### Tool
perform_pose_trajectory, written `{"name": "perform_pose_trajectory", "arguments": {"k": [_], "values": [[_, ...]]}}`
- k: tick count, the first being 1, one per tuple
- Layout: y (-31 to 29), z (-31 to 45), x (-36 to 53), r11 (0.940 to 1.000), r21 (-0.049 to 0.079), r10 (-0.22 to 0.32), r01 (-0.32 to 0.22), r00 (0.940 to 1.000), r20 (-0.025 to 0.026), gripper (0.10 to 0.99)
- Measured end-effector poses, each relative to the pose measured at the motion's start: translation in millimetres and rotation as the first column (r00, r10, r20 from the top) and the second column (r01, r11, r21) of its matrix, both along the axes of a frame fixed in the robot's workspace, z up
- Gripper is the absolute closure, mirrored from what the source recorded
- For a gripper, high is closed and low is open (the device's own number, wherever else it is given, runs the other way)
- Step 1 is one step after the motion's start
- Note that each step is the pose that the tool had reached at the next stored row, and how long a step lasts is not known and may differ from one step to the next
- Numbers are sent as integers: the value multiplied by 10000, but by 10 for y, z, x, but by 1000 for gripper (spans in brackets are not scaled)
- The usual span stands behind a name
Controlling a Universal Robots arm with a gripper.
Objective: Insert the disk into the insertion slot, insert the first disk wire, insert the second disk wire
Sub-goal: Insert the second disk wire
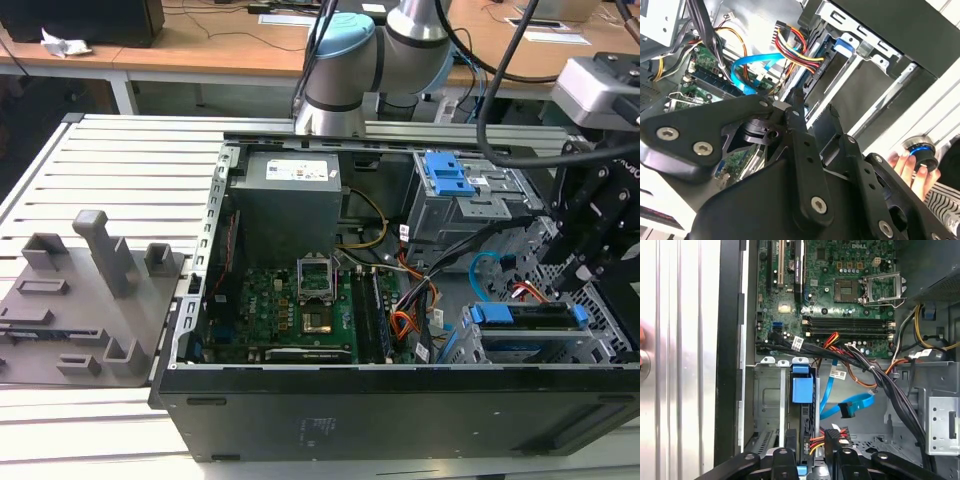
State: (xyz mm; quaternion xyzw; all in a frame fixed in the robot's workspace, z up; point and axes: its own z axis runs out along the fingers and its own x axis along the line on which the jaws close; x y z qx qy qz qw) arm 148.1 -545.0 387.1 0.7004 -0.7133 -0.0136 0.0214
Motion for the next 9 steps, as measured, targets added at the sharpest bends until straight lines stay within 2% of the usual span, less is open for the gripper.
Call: {"name": "perform_pose_trajectory", "arguments": {"k": [5, 9], "values": [[0, 103, 0, 10000, 1, 1, -1, 10000, 0, 725], [0, 107, 0, 10000, 1, 1, -1, 10000, -1, 725]]}}
